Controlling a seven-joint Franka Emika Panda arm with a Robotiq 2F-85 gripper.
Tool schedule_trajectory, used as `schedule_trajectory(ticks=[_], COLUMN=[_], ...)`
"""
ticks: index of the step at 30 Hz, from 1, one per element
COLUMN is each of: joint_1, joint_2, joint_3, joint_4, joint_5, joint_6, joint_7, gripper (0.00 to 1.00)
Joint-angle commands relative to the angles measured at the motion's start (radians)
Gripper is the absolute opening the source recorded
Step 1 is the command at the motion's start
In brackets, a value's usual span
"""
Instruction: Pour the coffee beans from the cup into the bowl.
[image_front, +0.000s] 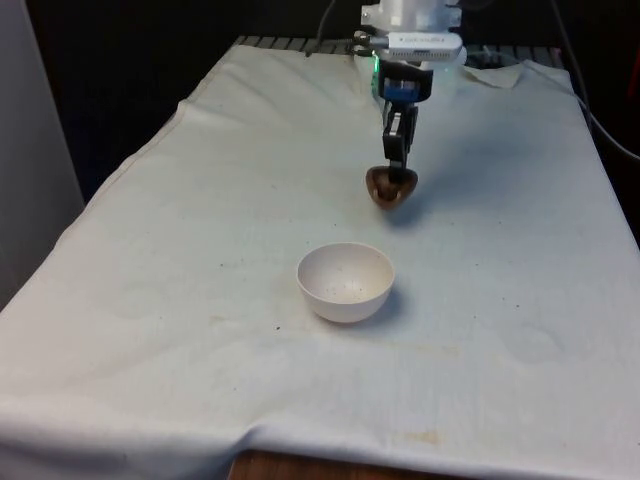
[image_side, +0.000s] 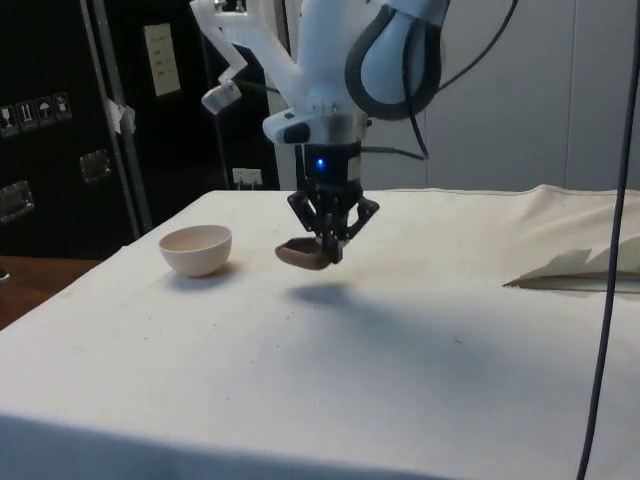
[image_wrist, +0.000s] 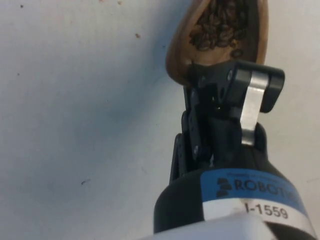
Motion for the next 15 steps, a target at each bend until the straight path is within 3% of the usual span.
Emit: schedule_trajectory(ticks=[1,15], joint_1=[0.000,-0.001], joint_2=[-0.007,0.007], joint_3=[0.002,0.010], joint_4=[0.006,0.163], joint_5=[0.000,0.007], joint_6=[-0.014,-0.157], joint_7=[0.000,-0.007], gripper=[0.00,0.00])
